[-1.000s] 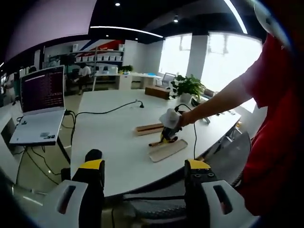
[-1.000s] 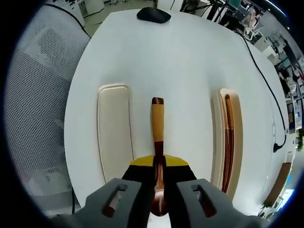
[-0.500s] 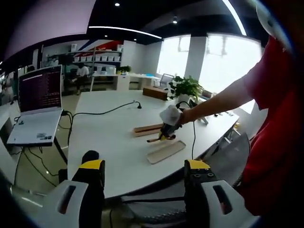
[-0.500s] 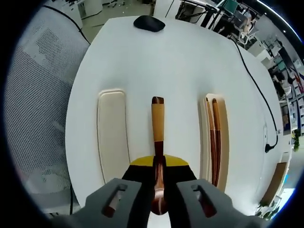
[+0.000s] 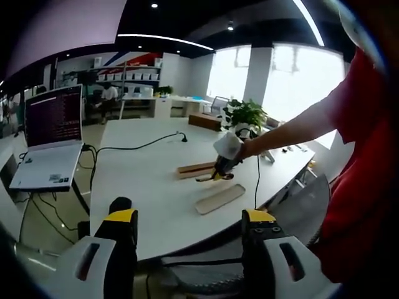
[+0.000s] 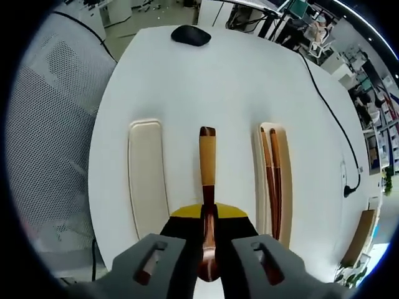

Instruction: Arrange the utensils inside the cutlery case until each visible utensil rests in its matching compartment.

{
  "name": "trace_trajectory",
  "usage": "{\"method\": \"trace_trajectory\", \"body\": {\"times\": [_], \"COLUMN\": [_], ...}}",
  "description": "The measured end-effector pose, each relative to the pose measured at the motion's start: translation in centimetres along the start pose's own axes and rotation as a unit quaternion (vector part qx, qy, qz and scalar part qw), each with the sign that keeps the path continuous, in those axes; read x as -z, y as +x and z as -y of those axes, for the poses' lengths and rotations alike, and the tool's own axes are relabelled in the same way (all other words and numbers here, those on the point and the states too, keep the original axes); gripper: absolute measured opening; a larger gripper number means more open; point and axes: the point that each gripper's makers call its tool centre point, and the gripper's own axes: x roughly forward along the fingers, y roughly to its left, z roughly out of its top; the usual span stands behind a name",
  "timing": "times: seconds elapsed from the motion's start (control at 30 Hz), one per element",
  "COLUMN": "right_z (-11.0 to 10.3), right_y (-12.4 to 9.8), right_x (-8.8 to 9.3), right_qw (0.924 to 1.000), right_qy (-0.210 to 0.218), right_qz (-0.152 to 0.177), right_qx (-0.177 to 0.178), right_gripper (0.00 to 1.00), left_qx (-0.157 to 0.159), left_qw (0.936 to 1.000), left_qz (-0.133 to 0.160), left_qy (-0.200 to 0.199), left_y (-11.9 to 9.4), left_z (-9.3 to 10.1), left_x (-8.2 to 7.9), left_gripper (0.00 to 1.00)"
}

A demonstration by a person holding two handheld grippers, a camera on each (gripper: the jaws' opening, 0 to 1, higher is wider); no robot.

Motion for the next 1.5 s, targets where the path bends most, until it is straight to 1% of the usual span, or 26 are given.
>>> {"method": "trace_trajectory", "body": {"times": [0.1, 0.37, 0.43, 0.5, 0.57, 0.63, 0.73, 0.87, 1.0, 1.13, 1.27, 1.37, 1.5], "right_z": [0.2, 0.5, 0.7, 0.8, 1.4, 1.9, 3.0, 4.1, 4.5, 4.5, 4.9, 5.7, 6.7], "right_y": [-0.1, -0.6, -0.9, -1.1, -1.4, -1.7, -2.1, -2.6, -2.7, -2.5, -2.3, -2.4, -2.7], "right_x": [0.0, -0.2, -0.4, -0.6, -0.7, -0.8, -0.5, -0.5, -0.5, -0.4, -0.3, -0.4, -0.7], "right_qw": [1.0, 1.0, 0.9999, 0.9999, 0.9999, 0.9997, 0.9999, 0.9998, 0.9997, 0.9997, 0.9998, 0.9999, 1.0], "right_qy": [0.007, 0.001, 0.008, 0.004, 0.003, 0.012, 0.006, 0.015, 0.016, 0.014, 0.01, 0.007, 0.0], "right_qz": [0.003, 0.005, 0.008, 0.013, 0.013, 0.018, 0.014, 0.014, 0.016, 0.011, 0.007, 0.005, 0.005], "right_qx": [0.0, 0.0, -0.003, -0.008, -0.007, -0.01, -0.007, -0.008, -0.012, -0.015, -0.014, -0.009, -0.003], "right_gripper": [0.02, 0.02, 0.02, 0.02, 0.02, 0.02, 0.02, 0.02, 0.02, 0.02, 0.02, 0.02, 0.02], "left_qx": [0.002, 0.002, 0.004, 0.005, 0.007, 0.008, 0.011, 0.017, 0.017, 0.02, 0.02, 0.017, 0.018], "left_qw": [1.0, 0.9999, 0.9999, 0.9998, 0.9997, 0.9996, 0.9997, 0.9995, 0.9995, 0.9997, 0.9996, 0.9993, 0.9994], "left_qz": [0.0, -0.004, -0.006, -0.009, -0.012, -0.012, -0.011, -0.017, -0.017, -0.007, -0.012, -0.022, -0.023], "left_qy": [0.003, 0.011, 0.015, 0.017, 0.021, 0.023, 0.018, 0.022, 0.022, 0.014, 0.017, 0.025, 0.021], "left_y": [0.1, 0.4, 0.4, 0.5, 0.6, 0.8, 1.2, 1.5, 1.6, 1.7, 1.7, 1.6, 1.5], "left_z": [-0.1, -0.3, -0.3, -0.3, -0.1, 0.1, 0.4, 0.7, 0.5, 0.5, 0.5, 0.5, 0.4], "left_x": [-0.1, -0.2, -0.3, -0.5, -0.6, -0.7, -0.8, -0.7, -0.8, -1.3, -0.9, -0.4, -0.3], "left_gripper": [0.7, 0.69, 0.69, 0.69, 0.69, 0.69, 0.69, 0.69, 0.69, 0.7, 0.7, 0.7, 0.69]}}
